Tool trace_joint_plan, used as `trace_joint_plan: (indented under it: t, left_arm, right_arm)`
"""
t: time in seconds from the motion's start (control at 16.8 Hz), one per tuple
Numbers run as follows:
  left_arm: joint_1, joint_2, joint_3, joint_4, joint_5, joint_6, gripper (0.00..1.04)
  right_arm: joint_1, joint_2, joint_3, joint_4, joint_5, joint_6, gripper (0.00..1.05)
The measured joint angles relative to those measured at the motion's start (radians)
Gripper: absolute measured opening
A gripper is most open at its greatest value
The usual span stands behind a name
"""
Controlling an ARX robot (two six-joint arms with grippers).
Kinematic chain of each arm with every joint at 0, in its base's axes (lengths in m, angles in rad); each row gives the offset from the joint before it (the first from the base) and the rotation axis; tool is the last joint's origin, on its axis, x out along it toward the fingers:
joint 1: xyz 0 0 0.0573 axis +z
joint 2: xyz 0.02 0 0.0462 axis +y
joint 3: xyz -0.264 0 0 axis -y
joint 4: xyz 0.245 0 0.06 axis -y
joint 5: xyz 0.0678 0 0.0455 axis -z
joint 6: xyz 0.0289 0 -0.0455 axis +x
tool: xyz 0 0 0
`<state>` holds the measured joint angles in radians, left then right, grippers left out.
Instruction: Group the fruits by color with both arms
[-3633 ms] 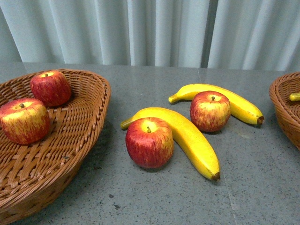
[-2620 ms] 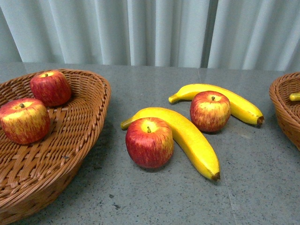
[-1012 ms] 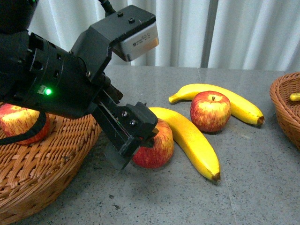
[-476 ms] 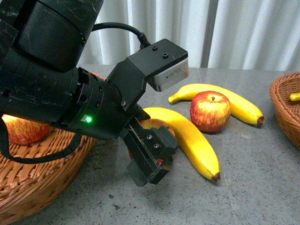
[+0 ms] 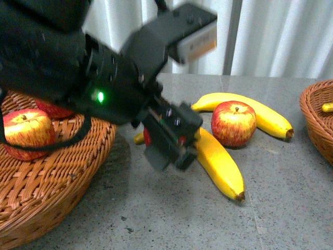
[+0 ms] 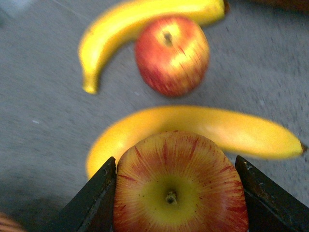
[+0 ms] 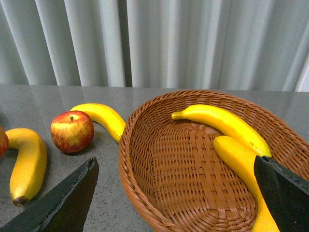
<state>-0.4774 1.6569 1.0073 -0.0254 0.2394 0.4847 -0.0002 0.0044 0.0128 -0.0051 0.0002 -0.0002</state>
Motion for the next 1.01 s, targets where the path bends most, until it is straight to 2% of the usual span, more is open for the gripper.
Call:
trace_joint_plan:
  t: [0.24, 0.42, 0.54, 0.95, 1.01]
  left_arm:
    - [0.025, -0.190, 0.068, 0.035, -0.237, -0.194, 0.63]
    - [0.126, -0.222, 0.010, 0.014, -0.370, -0.389, 0.63]
    - [0.199, -0.200, -0.031, 0.003, -0.389, -0.503, 0.62]
    - [0.257, -0.108, -0.032, 0.019, -0.380, -0.591, 0.62]
    - [0.263, -0.098, -0.032, 0.016, -0.383, -0.597, 0.69]
  right_arm:
    - [0.000, 0.000, 0.000, 0.000, 0.000, 0.000, 0.98]
    - [0.000, 0.000, 0.000, 0.000, 0.000, 0.000, 0.98]
    - [0.000, 0.000, 0.000, 0.000, 0.000, 0.000, 0.98]
    - [0.000, 0.000, 0.000, 0.000, 0.000, 0.000, 0.98]
    - [0.000, 0.000, 0.000, 0.000, 0.000, 0.000, 0.98]
